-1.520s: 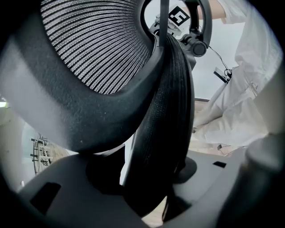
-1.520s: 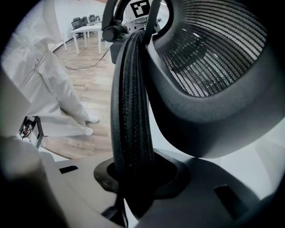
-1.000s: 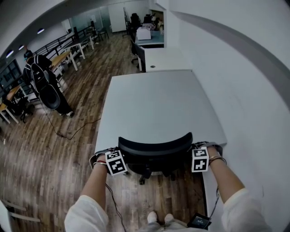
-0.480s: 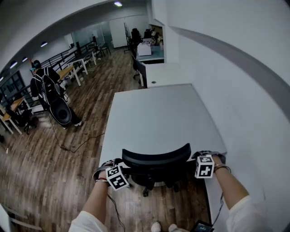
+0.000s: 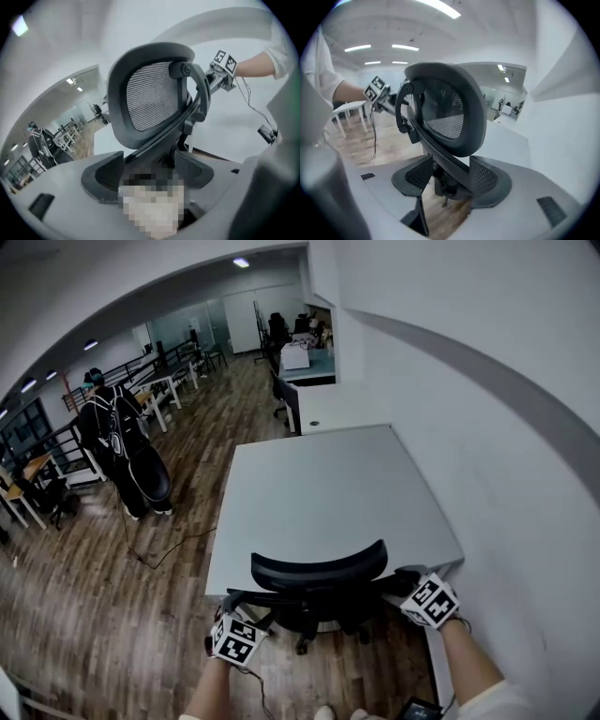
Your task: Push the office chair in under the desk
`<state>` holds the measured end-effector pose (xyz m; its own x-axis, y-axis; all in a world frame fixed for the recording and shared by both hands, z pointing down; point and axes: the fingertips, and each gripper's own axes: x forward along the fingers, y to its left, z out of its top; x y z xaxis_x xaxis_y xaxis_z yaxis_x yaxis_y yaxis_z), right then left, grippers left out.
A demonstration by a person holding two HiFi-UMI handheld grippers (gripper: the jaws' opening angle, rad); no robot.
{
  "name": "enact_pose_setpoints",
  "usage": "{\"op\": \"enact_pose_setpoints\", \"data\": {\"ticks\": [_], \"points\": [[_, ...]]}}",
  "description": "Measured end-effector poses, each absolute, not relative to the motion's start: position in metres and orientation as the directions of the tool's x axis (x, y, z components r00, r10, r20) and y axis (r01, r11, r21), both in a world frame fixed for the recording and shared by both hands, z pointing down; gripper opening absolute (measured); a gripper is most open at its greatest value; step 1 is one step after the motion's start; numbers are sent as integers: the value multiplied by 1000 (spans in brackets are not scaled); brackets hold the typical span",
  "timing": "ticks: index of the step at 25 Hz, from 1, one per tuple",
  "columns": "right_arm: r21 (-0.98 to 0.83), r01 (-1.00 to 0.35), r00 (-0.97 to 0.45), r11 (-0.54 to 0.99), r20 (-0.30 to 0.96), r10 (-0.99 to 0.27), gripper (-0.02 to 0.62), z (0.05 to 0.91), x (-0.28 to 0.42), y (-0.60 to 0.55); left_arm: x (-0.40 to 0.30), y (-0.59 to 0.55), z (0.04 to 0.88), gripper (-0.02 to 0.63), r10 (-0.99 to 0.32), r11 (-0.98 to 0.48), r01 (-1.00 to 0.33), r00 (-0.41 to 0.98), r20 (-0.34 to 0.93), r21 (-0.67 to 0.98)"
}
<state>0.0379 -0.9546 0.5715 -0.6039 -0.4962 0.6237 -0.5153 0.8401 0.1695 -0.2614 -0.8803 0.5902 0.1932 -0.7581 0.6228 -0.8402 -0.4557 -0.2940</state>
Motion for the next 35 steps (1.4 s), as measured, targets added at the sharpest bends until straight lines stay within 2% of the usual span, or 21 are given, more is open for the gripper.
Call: {"op": "enact_pose_setpoints", "data": {"ticks": [3,7,12,20,25,30,35], "points": [[58,-601,-655,797,536,-533,255,563,40,-938,-250,-866,575,339,-800,-403,-883,211,561,-242],[-27,-631,-694,775,467,-548,255,562,38,-906,-230,-847,564,321,-846,-345,-929,245,473,-136],[-90,-633,-727,769,409,-551,253,556,36,-864,-204,-818,555,258,-864,-328,-942,272,423,-65],[-104,-614,-764,783,331,-554,138,539,39,-813,-157,-779,538,176,-877,-350,-936,318,361,-25],[-93,-588,-790,803,280,-545,64,528,36,-789,-136,-762,531,93,-884,-360,-933,334,326,-19],[-89,-575,-800,813,268,-537,54,528,35,-769,-129,-749,531,16,-895,-354,-934,323,306,-49],[-97,-578,-800,810,265,-539,48,532,35,-763,-128,-743,539,2,-887,-356,-934,328,325,-28]]}}
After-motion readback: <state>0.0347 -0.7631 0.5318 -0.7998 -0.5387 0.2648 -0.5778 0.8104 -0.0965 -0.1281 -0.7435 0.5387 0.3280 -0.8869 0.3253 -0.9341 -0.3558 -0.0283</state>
